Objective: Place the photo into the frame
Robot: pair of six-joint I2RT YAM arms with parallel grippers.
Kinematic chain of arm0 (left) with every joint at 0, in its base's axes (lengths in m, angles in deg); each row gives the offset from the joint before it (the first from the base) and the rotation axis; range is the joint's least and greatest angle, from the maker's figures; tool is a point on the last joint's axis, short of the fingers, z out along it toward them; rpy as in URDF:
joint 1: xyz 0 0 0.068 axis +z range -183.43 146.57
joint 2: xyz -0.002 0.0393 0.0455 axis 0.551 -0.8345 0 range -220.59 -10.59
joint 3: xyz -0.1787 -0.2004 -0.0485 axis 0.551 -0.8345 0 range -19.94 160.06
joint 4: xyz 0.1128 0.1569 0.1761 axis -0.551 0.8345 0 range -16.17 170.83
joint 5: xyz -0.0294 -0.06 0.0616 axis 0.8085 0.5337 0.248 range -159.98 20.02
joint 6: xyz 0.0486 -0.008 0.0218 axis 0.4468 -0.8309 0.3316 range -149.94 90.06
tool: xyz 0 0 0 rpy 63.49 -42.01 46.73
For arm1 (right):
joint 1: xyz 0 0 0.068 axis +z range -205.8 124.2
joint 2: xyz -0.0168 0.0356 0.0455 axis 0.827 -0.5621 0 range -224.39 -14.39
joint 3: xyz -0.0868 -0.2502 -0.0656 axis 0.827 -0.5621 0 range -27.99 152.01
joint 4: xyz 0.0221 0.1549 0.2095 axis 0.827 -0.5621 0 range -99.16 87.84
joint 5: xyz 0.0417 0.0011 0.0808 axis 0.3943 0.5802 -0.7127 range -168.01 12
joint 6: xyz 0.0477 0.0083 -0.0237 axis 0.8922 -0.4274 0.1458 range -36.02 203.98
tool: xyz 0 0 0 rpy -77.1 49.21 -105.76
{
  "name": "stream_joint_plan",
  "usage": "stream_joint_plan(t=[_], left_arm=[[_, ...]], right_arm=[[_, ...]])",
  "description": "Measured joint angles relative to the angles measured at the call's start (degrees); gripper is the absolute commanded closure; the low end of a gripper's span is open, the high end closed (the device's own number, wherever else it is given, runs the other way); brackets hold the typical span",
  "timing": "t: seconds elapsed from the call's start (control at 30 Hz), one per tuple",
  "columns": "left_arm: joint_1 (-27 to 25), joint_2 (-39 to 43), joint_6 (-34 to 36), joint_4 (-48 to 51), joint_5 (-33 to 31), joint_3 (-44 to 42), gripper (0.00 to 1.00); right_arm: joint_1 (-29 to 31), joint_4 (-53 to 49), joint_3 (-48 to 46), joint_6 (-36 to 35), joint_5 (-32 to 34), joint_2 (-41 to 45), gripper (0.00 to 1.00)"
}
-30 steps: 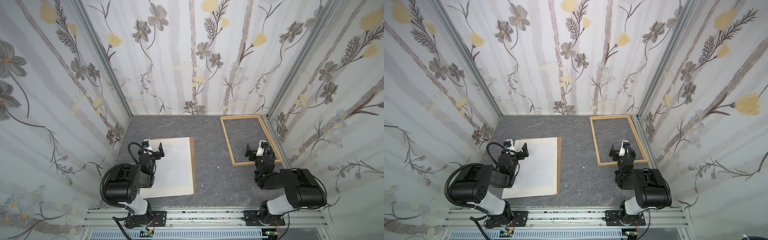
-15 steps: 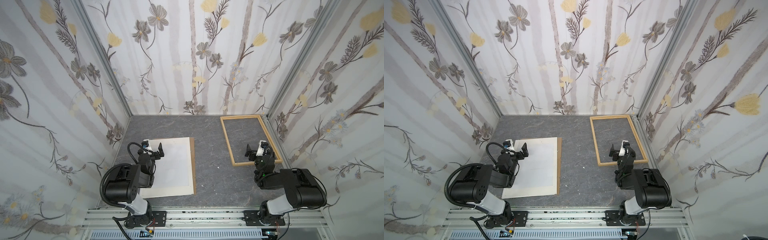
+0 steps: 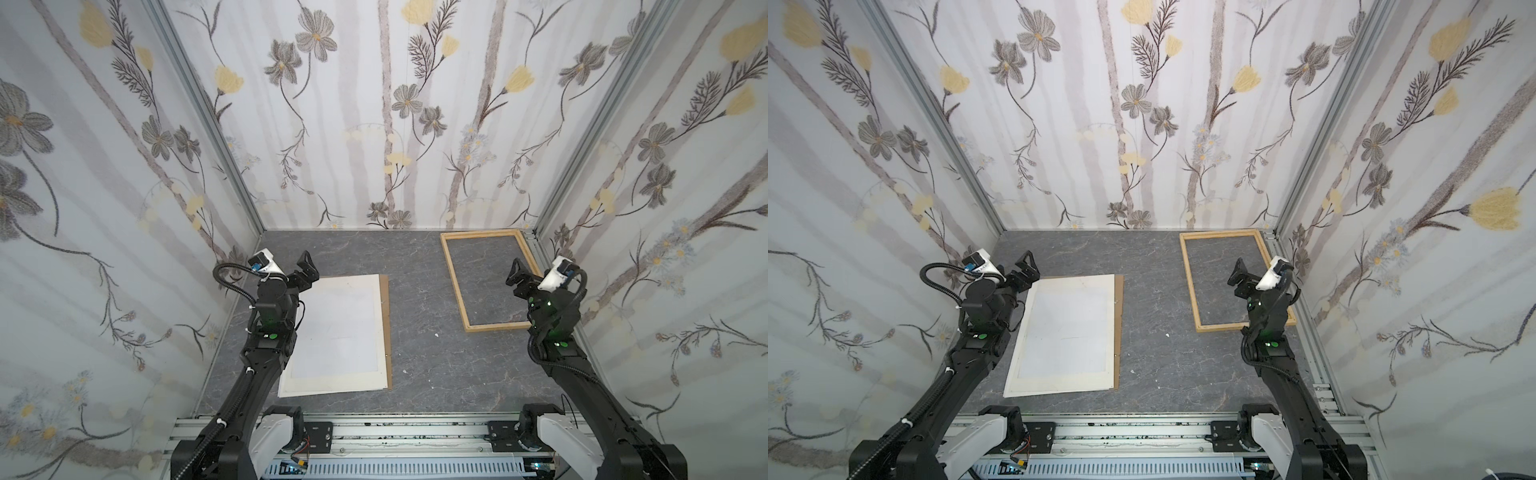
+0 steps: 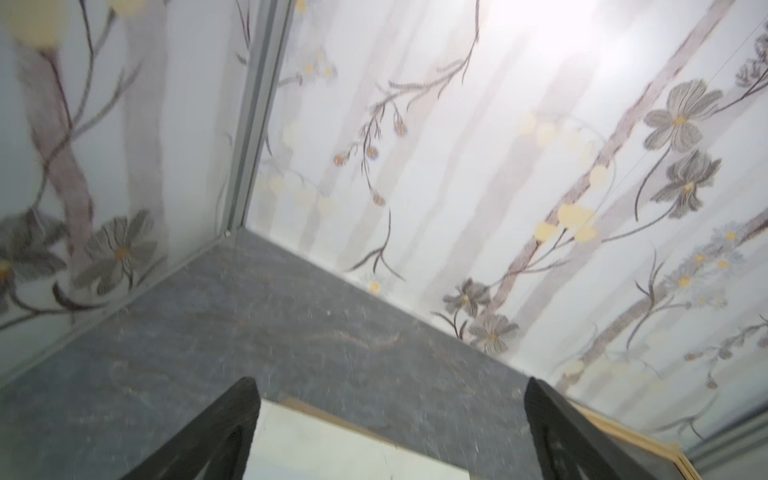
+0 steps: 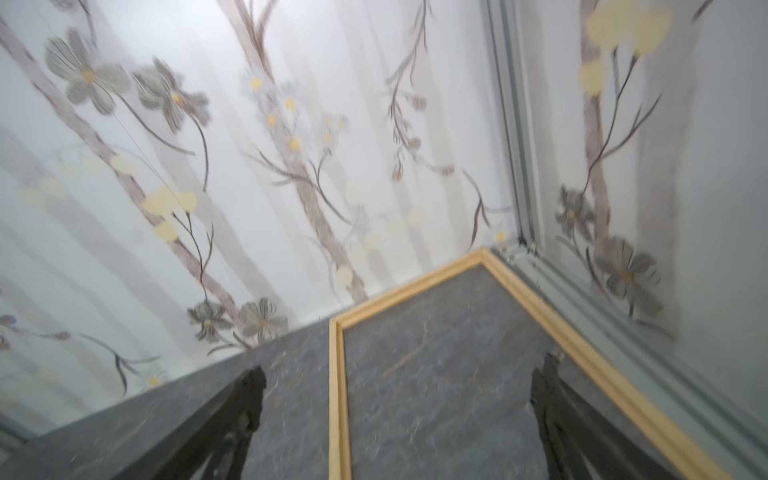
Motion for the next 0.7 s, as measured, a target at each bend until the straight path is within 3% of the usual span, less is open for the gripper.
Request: stream_joint_plan(t=[0.07,0.23,0.37,0.57,0.7], left_arm=[[-0.7,2.1,-2.4,8.3,2.5,0.2,0.00],[-2.6,10.4,-3.9,22.5,4.7,1.2,0.00],[-2.9,16.6,-3.5,29.3,5.1,1.4,0.00],[-3.5,22.0,-2.2,33.4,9.0,-0.3,0.00],[-3.8,20.7,-1.6,33.4,12.7,-0.6,0.00]], right_arm=[[1.0,-7.9,4.6,0.6,-3.0,-3.0,0.00],[3.5,-19.2,8.2,0.7,-3.4,-4.1,0.00],[4.6,-27.3,14.1,-1.1,-3.4,-7.9,0.07],[6.8,-35.6,21.4,-3.7,-4.5,-16.0,0.12],[8.4,-41.3,25.7,-4.9,-6.2,-22.1,0.14]])
